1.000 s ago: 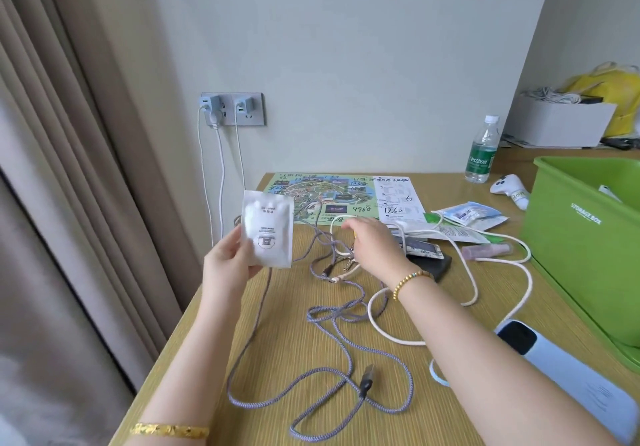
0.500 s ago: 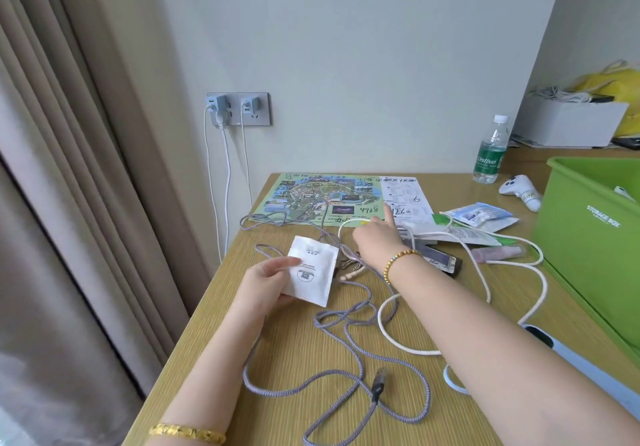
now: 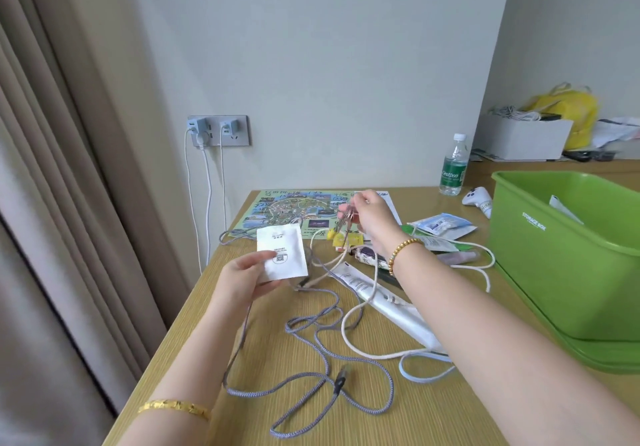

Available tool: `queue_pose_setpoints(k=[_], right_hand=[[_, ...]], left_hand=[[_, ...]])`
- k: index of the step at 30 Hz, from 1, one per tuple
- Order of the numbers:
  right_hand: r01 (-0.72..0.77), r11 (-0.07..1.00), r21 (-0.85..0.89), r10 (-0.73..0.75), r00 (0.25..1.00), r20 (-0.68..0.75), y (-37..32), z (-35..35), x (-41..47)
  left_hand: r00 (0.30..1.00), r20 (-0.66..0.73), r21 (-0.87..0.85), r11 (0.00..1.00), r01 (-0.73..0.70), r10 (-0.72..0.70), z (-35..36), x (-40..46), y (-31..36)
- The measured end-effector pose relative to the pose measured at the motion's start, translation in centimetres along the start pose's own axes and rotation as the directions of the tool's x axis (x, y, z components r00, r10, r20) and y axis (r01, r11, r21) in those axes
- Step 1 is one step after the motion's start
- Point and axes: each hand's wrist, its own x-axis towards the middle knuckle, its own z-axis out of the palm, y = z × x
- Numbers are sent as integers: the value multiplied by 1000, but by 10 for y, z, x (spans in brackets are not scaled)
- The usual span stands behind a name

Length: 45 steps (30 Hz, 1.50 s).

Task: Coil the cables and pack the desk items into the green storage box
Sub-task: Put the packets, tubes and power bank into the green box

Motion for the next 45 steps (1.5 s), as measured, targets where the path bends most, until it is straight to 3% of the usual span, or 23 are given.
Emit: queue_pose_setpoints(k=[4,11,14,18,22,25,28,31,36,37,39,41,42,43,45], right_hand=[[-164,934,318,161,986,36,-23,-13,-13],[-155,871,466,170,985,10,-64,-72,-45],[-73,875,478,92,996,-17,-79,-114,-55],[143,850,508,-69,985,-160,-91,-181,-66],[269,914,305,-185,943,-278,-94,-250,-78],[144,987,-72,-160,924,-348,-83,-288,-88],[-84,889,-450,-57,955,-291,-73,-307,-98],[-162,739,-654,20,976,-219,-71,-315,-104],[-185,803,-567,-74,912,-403,-71,-328,-100],[-160,814,-558,-96,911,-402,-70,-330,-100],[-117,830,-546,-124,914,-386,-69,-332,-103],[-96,830,-550,-138,919,-369,-65,-331,-104],[-71,830,-553,-160,920,-358,-63,-327,-106],[-31,839,-544,-195,915,-353,-61,-321,-109],[84,882,-464,-283,881,-380,-54,-302,-116]], left_hand=[[999,16,51,998,-35,34,19,-1,25],[990,90,82,990,-112,104,97,-21,71],[971,195,69,986,-150,134,145,-36,86],[925,319,45,972,-232,206,214,-62,103],[867,428,78,945,-319,257,282,-86,110],[834,481,154,911,-384,271,318,-99,106],[821,514,243,876,-418,249,340,-105,98],[806,547,327,828,-455,227,354,-107,93],[704,668,370,713,-595,241,375,-112,92],[674,713,426,643,-636,193,377,-112,89],[652,750,563,408,-718,113,378,-110,79],[697,697,672,187,-717,167,372,-105,66],[714,662,701,149,-697,228,365,-103,61],[707,644,693,168,-701,292,358,-103,57],[665,629,596,299,-745,403,339,-103,53]])
